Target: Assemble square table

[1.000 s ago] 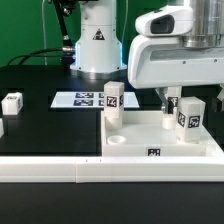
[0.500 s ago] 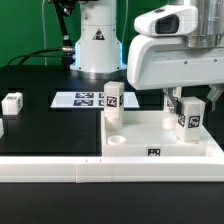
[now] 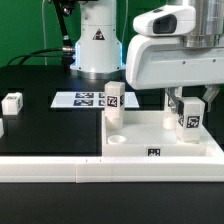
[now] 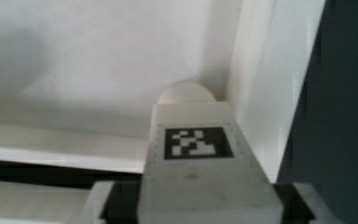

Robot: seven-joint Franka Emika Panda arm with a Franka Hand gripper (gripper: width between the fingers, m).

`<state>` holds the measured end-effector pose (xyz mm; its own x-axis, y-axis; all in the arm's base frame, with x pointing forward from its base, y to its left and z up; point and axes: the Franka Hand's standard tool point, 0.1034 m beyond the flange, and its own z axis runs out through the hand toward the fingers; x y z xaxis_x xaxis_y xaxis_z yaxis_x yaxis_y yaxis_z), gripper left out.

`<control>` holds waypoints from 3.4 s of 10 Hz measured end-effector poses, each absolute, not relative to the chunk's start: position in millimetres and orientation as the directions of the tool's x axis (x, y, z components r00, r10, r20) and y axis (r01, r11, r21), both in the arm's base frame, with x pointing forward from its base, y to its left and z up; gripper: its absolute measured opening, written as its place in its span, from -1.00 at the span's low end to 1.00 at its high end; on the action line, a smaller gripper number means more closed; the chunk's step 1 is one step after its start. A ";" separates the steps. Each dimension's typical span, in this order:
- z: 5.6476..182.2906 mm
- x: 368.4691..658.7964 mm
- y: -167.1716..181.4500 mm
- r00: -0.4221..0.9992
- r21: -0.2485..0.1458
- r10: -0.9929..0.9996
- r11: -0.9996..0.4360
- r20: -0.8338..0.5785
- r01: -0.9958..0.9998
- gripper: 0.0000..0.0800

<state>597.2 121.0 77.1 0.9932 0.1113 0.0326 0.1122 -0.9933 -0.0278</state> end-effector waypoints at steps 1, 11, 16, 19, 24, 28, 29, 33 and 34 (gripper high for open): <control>77.0 597.2 120.8 0.999 -0.035 -0.017 -0.999 0.031 -0.016 -0.27; 74.8 594.5 121.2 0.539 -0.059 -0.842 -0.536 -0.027 -0.842 -0.27; 74.6 594.6 121.2 0.446 -0.060 -0.894 -0.444 -0.042 -0.894 -0.27; 74.9 593.7 121.8 0.595 -0.056 -0.803 -0.593 -0.035 -0.803 0.51; 73.9 593.4 121.9 0.882 -0.065 -0.471 -0.880 -0.009 -0.470 0.62; 73.7 593.1 122.2 0.973 -0.065 -0.230 -0.971 0.008 -0.229 0.62; 73.8 593.0 122.7 0.986 -0.061 -0.167 -0.984 0.012 -0.166 0.62; 75.1 595.1 120.7 0.990 -0.029 0.137 -0.990 0.032 0.138 0.62; 75.2 595.7 118.1 0.980 -0.027 0.195 -0.980 0.034 0.196 0.62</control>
Offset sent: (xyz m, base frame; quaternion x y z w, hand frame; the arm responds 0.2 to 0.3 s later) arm -0.0073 0.0046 -0.0017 0.0053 -0.0012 0.2708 0.9626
